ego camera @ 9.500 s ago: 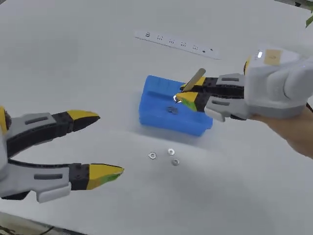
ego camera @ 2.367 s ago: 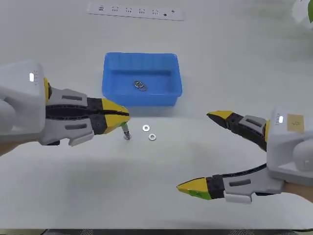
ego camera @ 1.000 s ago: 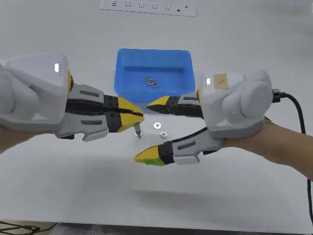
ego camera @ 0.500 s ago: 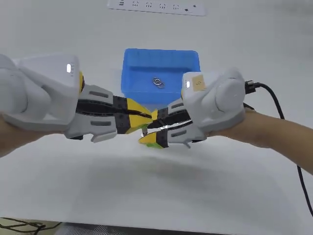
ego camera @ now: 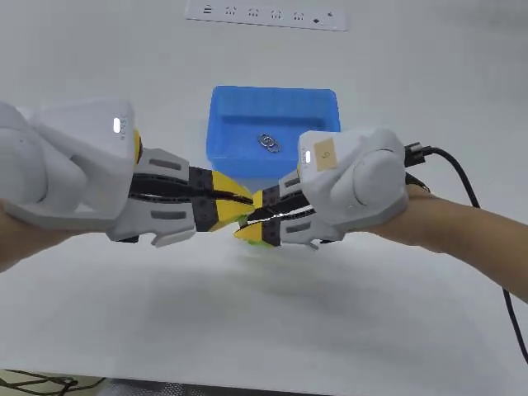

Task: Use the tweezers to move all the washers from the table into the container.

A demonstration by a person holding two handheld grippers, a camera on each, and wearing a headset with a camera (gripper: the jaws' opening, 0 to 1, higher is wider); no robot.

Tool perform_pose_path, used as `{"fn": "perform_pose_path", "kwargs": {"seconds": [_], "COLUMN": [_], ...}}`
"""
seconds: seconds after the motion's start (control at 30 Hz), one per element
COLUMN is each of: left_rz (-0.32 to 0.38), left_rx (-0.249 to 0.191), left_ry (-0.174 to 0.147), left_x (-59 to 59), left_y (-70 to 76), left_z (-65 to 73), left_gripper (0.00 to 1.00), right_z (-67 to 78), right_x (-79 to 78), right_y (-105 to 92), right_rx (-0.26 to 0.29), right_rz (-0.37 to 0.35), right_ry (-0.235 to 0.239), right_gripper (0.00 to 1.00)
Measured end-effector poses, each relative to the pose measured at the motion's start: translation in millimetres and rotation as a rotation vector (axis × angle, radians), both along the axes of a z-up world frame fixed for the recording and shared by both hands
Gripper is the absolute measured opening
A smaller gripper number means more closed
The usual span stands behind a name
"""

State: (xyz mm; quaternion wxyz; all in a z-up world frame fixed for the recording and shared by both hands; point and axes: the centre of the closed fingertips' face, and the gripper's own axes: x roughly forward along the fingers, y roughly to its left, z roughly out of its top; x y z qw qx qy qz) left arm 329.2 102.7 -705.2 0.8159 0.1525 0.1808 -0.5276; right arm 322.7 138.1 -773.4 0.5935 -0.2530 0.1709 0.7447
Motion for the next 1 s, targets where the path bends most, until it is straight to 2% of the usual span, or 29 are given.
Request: {"fn": "perform_pose_path", "kwargs": {"seconds": [0.23, 0.3, 0.37, 0.43, 0.5, 0.53, 0.63, 0.73, 0.8, 0.83, 0.87, 1.0], "left_rz": [0.002, 0.010, 0.018, 0.031, 0.067, 0.101, 0.149, 0.191, 0.223, 0.240, 0.248, 0.265], "left_rx": [-0.032, -0.032, -0.029, -0.048, -0.064, -0.084, -0.075, -0.082, -0.131, -0.172, -0.196, -0.205], "left_ry": [-0.002, 0.004, -0.006, 0.001, -0.012, -0.001, -0.020, -0.015, 0.014, 0.022, 0.019, 0.010], "left_x": [-1.1, -2.5, -4.9, -7.1, -6.7, -6.4, -7.4, -10.8, -14.4, -16.0, -16.7, -24.0], "left_y": [-4.2, -3.1, -0.6, 1.0, 5.6, 9.0, 18.9, 27.2, 29.1, 29.6, 30.0, 34.5], "left_z": [7.1, 7.7, 9.5, 12.7, 16.9, 19.2, 20.2, 21.8, 27.9, 33.7, 37.8, 42.1], "left_gripper": [0.15, 0.21, 0.26, 0.30, 0.34, 0.39, 0.50, 0.58, 0.63, 0.66, 0.69, 0.79], "right_z": [3.2, 6.1, 9.0, 11.4, 15.6, 18.6, 24.9, 31.2, 36.6, 40.4, 43.0, 54.5], "right_x": [-1.2, -0.9, -0.4, 1.0, 2.5, 3.4, 5.4, 6.6, 7.2, 7.8, 8.2, 10.7], "right_y": [1.2, 1.3, 0.5, -1.1, -3.2, -4.2, -6.6, -9.2, -10.6, -11.2, -11.6, -13.8], "right_rx": [0.009, 0.014, 0.017, 0.017, 0.020, 0.024, 0.027, 0.028, 0.031, 0.036, 0.040, 0.054], "right_rz": [-0.010, -0.015, -0.020, -0.028, -0.040, -0.048, -0.063, -0.074, -0.082, -0.086, -0.091, -0.103], "right_ry": [0.001, 0.000, -0.001, -0.005, -0.009, -0.009, -0.015, -0.020, -0.025, -0.029, -0.028, -0.038], "right_gripper": [0.10, 0.10, 0.10, 0.10, 0.10, 0.10, 0.10, 0.10, 0.10, 0.10, 0.10, 0.10]}}
